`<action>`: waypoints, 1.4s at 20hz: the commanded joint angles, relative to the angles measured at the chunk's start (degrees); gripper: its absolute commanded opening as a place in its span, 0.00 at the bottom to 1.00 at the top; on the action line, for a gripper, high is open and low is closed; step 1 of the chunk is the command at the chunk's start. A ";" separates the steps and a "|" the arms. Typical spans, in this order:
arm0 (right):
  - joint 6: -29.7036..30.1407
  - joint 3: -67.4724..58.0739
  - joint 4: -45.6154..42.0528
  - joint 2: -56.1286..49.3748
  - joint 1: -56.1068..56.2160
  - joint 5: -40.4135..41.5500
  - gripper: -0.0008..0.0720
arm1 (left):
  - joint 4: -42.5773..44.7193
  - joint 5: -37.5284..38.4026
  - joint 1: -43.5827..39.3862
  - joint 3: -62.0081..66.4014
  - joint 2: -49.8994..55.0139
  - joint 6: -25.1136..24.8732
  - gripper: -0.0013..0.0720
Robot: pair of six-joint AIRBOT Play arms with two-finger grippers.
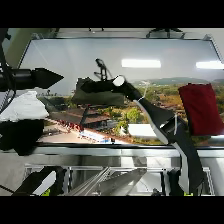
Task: Fold the shirts.
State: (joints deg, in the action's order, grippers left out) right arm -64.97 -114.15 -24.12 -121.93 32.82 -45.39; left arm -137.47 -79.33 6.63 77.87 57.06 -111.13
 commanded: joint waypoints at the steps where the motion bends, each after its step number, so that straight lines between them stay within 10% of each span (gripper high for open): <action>1: -6.32 -0.02 -4.09 4.81 -9.31 -18.47 0.51 | -0.20 -0.24 0.13 -2.58 -0.98 -0.44 0.04; 5: -18.36 -0.02 -20.13 9.51 -19.30 -31.78 0.53 | -0.07 -1.09 0.15 -2.60 -1.46 -0.44 0.04; 7: -23.12 1.16 -26.18 9.07 -22.08 -34.12 0.88 | -0.04 -1.66 0.13 -2.60 -1.44 -0.44 0.04; 21: -21.57 2.93 -18.82 -5.25 -16.02 -22.56 0.88 | -0.04 -1.95 0.11 -2.60 -1.44 -0.50 0.04; 26: -15.56 1.25 -8.83 -5.16 -14.53 -20.68 0.08 | -0.04 -3.19 0.07 -2.60 -1.44 -0.52 0.04; 28: -15.58 0.00 -9.31 -1.90 -14.73 -20.79 0.04 | -0.04 -3.67 0.07 -2.60 -1.44 -0.52 0.04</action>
State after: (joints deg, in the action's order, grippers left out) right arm -82.56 -112.66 -37.41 -126.23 17.82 -67.00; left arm -137.49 -82.13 6.72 75.26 55.66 -111.66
